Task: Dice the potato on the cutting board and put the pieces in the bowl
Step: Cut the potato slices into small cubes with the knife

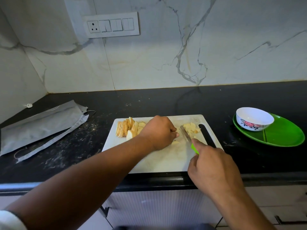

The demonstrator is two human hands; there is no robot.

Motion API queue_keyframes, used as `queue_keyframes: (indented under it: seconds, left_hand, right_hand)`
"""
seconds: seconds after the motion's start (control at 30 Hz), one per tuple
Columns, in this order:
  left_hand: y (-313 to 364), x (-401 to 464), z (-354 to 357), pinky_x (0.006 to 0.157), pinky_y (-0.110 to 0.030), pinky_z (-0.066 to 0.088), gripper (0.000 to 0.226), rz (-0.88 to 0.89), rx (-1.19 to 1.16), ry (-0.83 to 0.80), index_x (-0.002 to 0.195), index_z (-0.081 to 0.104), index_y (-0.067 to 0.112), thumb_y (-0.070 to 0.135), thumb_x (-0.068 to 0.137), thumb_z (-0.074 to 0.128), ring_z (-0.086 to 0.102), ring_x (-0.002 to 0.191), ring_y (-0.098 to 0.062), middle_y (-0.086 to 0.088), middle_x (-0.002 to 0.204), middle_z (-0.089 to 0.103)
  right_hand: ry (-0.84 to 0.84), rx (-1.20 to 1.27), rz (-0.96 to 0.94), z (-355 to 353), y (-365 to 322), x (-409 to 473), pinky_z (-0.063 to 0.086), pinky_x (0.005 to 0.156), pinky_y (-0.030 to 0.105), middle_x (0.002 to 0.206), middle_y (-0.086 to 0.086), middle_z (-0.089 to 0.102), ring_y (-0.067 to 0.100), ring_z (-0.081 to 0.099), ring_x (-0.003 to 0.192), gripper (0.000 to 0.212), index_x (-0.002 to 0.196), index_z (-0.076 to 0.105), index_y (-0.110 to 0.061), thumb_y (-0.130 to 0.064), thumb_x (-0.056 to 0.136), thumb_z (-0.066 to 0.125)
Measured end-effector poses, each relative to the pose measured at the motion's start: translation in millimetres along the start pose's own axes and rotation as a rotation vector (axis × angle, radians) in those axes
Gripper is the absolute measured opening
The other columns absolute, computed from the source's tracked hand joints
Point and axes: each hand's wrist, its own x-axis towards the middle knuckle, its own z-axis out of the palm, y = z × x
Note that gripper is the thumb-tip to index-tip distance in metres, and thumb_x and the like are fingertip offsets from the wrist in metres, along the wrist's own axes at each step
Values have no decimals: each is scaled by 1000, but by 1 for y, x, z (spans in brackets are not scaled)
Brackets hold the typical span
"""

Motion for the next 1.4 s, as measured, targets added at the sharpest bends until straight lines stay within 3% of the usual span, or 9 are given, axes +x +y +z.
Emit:
queue_keyframes:
  seconds: [0.17, 0.37, 0.53, 0.73, 0.87, 0.97, 1.13, 1.23, 1.4]
  left_hand:
    - [-2, -4, -7, 94, -22, 51, 46, -48, -64, -4, 135, 69, 19, 37, 93, 77, 66, 109, -12, 3, 130, 71]
    - [-9, -7, -5, 92, -19, 48, 44, -118, -177, 34, 129, 74, 22, 36, 88, 82, 66, 105, -8, 5, 126, 73]
    - [-8, -9, 1, 97, -23, 52, 46, -131, -190, 73, 132, 71, 21, 37, 89, 80, 67, 108, -10, 5, 130, 72]
    - [-7, -14, 11, 100, -24, 52, 41, -104, -201, 133, 131, 72, 20, 36, 94, 76, 69, 109, -14, 1, 127, 74]
    - [-7, -15, 17, 104, -31, 53, 35, -84, -166, 155, 127, 75, 21, 36, 96, 71, 68, 112, -17, 3, 125, 75]
    - [-8, -15, 17, 96, -27, 55, 25, -86, -186, 164, 115, 80, 20, 33, 96, 71, 70, 103, -15, 5, 115, 78]
    - [-7, -16, 16, 90, -23, 55, 20, -103, -220, 162, 112, 81, 21, 29, 98, 70, 71, 96, -12, 7, 111, 79]
    - [-7, -16, 17, 95, -25, 56, 21, -98, -219, 174, 112, 81, 20, 30, 98, 70, 71, 103, -14, 5, 114, 78]
    - [-7, -14, 19, 89, -19, 52, 25, -103, -227, 181, 117, 79, 21, 35, 98, 70, 69, 103, -11, 8, 120, 76]
  right_hand:
    - [-40, -5, -14, -1, -7, 4, 41, 52, 20, 73, -10, 48, 10, 47, 63, 55, 147, 40, -34, -28, 92, 48]
    - [-54, -36, -77, -3, -11, 5, 39, 56, 21, 77, -8, 41, 12, 47, 69, 55, 147, 40, -35, -29, 93, 49]
    - [-37, -7, -62, -5, 0, 11, 45, 59, 21, 91, -6, 64, 12, 47, 67, 56, 144, 45, -39, -26, 90, 48]
    - [16, -38, -45, -5, 5, 11, 37, 54, 19, 80, -5, 54, 11, 42, 59, 54, 146, 43, -38, -27, 92, 47]
    - [26, -76, -51, -4, -8, 20, 47, 62, 26, 99, -1, 68, 21, 60, 78, 56, 147, 43, -35, -26, 92, 47]
    - [7, -96, -66, -2, -18, 27, 45, 65, 26, 105, 0, 68, 22, 64, 90, 53, 143, 48, -33, -23, 91, 48]
    - [-27, -94, -72, 6, -24, 26, 49, 65, 28, 96, -1, 67, 20, 55, 76, 50, 136, 54, -31, -20, 87, 50]
    - [-35, -67, -98, 2, -21, 12, 45, 60, 25, 88, -3, 61, 15, 51, 71, 50, 139, 50, -32, -22, 89, 50]
    - [-49, -79, -102, -11, -10, -25, 37, 57, 19, 79, -8, 44, 11, 44, 67, 59, 150, 35, -35, -31, 93, 48]
